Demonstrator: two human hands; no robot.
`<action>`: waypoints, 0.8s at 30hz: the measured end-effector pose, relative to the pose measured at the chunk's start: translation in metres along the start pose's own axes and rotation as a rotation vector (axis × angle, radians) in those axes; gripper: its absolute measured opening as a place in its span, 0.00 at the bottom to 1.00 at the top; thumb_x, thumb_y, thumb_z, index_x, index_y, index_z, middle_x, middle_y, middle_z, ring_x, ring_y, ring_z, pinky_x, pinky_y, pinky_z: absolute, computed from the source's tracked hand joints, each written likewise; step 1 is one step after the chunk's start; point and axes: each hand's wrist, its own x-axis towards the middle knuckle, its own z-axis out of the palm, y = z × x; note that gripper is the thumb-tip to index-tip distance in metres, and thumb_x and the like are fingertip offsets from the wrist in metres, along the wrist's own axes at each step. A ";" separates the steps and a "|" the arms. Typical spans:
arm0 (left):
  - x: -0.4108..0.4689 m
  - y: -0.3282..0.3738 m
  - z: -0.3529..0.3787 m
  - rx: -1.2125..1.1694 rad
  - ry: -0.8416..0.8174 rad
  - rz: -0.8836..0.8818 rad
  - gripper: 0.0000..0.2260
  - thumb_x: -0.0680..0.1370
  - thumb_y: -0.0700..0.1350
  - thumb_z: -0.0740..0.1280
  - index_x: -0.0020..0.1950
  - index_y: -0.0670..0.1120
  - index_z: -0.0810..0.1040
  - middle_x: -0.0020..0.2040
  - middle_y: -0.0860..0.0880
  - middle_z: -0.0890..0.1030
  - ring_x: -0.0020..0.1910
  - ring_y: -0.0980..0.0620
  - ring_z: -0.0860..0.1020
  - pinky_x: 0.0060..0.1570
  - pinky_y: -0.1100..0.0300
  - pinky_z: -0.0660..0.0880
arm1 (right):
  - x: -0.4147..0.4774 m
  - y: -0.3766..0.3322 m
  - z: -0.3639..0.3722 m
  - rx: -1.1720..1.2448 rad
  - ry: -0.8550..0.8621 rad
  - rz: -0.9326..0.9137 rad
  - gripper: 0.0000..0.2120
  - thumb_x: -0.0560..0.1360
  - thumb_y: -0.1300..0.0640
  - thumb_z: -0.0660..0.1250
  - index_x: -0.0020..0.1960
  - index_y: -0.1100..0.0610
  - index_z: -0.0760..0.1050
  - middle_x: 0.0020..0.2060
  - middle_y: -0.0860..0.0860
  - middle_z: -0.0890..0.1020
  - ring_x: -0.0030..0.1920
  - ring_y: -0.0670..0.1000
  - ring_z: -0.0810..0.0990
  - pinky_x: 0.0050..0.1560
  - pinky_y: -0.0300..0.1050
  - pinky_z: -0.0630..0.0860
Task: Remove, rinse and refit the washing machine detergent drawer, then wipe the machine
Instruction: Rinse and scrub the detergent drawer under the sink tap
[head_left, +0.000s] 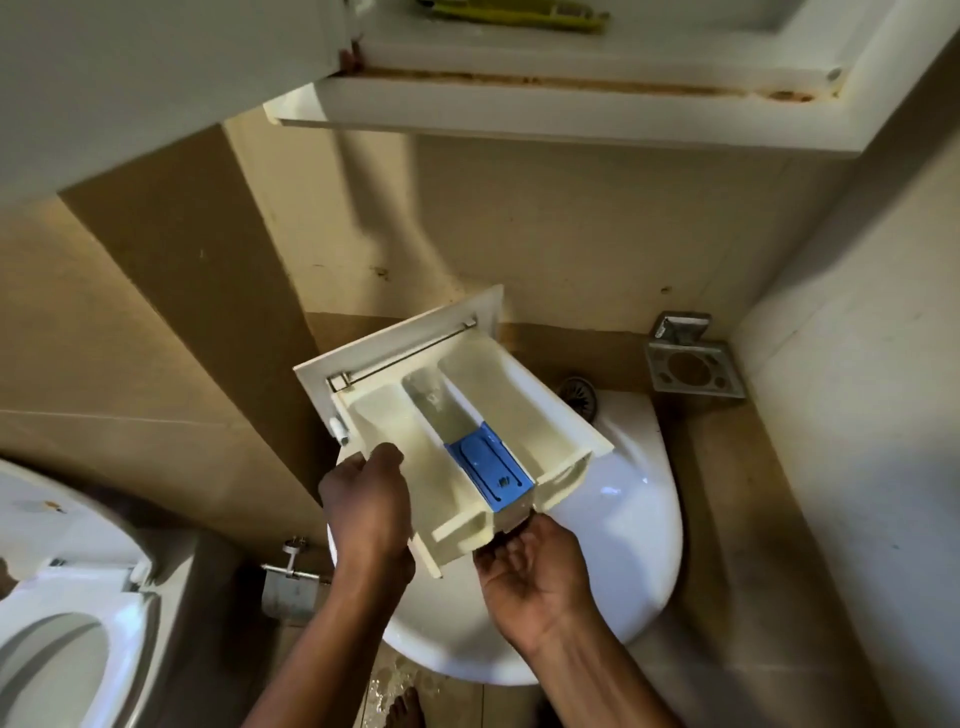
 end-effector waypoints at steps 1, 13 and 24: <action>0.000 -0.004 0.001 -0.008 0.041 0.021 0.07 0.77 0.41 0.62 0.39 0.42 0.69 0.32 0.45 0.67 0.31 0.46 0.67 0.32 0.57 0.64 | 0.005 -0.001 0.000 -0.006 0.011 0.006 0.09 0.80 0.62 0.61 0.49 0.63 0.80 0.36 0.57 0.83 0.40 0.54 0.81 0.41 0.45 0.81; -0.003 -0.073 0.029 0.153 0.258 0.370 0.17 0.78 0.33 0.57 0.64 0.47 0.65 0.47 0.37 0.78 0.42 0.40 0.80 0.34 0.53 0.74 | 0.091 0.012 -0.003 -0.055 0.034 0.022 0.18 0.81 0.60 0.52 0.59 0.64 0.78 0.50 0.64 0.82 0.52 0.63 0.80 0.58 0.57 0.77; -0.006 -0.090 0.043 0.165 0.093 0.641 0.23 0.79 0.40 0.56 0.69 0.62 0.60 0.43 0.39 0.79 0.29 0.54 0.76 0.28 0.73 0.69 | 0.111 -0.006 -0.033 0.004 -0.109 0.073 0.16 0.80 0.64 0.53 0.52 0.65 0.80 0.46 0.64 0.84 0.48 0.63 0.82 0.44 0.54 0.84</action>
